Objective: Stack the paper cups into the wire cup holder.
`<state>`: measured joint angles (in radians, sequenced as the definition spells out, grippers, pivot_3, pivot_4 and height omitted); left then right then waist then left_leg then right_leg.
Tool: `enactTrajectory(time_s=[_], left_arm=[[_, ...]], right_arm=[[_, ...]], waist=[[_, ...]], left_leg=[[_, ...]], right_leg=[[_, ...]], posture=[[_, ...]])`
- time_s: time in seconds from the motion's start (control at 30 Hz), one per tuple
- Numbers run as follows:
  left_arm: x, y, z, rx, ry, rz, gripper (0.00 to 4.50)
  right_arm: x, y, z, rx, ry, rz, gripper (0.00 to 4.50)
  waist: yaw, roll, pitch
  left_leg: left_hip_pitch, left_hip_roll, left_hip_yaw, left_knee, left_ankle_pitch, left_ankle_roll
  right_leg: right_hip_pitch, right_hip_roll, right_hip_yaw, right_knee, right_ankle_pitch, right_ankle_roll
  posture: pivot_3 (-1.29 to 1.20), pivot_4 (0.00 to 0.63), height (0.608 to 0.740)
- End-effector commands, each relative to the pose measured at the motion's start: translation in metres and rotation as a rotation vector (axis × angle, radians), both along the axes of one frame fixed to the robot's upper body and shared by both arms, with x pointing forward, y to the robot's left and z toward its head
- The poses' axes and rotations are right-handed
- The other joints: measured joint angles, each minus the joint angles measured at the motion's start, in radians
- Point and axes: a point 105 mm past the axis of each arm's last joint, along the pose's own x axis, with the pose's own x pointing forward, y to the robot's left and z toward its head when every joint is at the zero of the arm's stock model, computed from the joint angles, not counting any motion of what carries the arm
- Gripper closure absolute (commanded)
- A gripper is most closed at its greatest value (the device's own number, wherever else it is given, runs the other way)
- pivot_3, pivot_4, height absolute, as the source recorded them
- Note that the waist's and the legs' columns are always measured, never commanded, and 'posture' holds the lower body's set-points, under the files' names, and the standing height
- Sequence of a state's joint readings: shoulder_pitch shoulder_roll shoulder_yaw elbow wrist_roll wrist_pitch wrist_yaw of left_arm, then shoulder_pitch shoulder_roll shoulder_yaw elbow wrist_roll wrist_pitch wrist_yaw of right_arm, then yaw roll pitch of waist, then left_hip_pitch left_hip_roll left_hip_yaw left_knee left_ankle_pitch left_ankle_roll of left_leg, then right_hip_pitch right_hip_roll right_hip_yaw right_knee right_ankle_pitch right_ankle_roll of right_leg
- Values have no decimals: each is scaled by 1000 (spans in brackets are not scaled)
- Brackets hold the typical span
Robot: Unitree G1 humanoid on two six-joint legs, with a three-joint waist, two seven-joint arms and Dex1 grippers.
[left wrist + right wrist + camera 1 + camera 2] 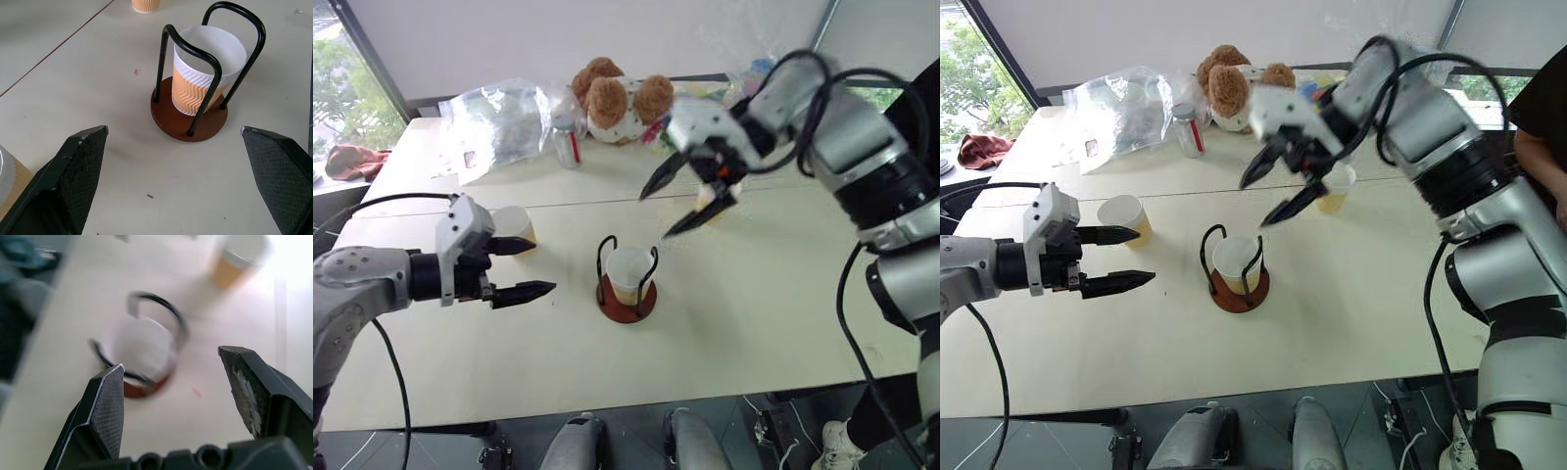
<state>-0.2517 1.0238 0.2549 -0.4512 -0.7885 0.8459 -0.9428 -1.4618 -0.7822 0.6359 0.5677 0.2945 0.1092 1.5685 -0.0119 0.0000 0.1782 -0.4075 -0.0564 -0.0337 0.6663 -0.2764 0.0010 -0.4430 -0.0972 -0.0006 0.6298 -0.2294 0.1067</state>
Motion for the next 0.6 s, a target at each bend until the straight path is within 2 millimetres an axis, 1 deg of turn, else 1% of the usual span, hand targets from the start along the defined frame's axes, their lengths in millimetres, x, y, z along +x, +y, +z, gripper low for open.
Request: enactTrajectory(time_s=[0.03,0.1,0.17,0.23,0.3,0.47,0.6], left_arm=[[-3,3,31,-18,-85,-9,0],[-1,9,37,7,-105,11,0],[3,15,46,-1,-134,37,0],[5,17,51,-14,-148,46,0],[5,17,52,-8,-151,46,0],[10,8,51,-52,-166,42,0],[13,4,43,-52,-163,48,0]], right_arm=[[35,-39,-2,-32,-131,-220,1184],[48,-54,-15,-60,-149,-298,1184],[57,-63,-28,-64,-139,-360,1184],[63,-67,-34,-67,-138,-401,1184],[68,-71,-41,-73,-134,-438,1184],[72,-73,-59,-75,-98,-467,1184],[79,-72,-70,-91,-116,-502,1184]], waist=[[-1,-1,0],[-5,-1,0],[-8,0,0],[-16,0,0],[-22,0,0],[-28,0,0],[-31,0,0]], left_leg=[[0,0,0,0,0,0],[0,0,0,0,1,-1],[0,0,1,-2,1,-2],[0,1,2,-3,2,-3],[0,1,2,-3,2,-3],[0,0,1,-3,2,-3],[0,1,1,-3,2,-4]], right_leg=[[0,0,0,0,0,0],[-1,0,0,0,0,0],[-1,0,0,0,0,0],[-2,1,0,0,0,0],[-2,1,0,1,0,0],[-2,0,0,1,0,0],[-2,1,0,1,0,0]], posture=[[0,150,740],[0,150,740],[0,150,740],[0,150,740],[0,150,740],[0,150,740],[0,150,740]])
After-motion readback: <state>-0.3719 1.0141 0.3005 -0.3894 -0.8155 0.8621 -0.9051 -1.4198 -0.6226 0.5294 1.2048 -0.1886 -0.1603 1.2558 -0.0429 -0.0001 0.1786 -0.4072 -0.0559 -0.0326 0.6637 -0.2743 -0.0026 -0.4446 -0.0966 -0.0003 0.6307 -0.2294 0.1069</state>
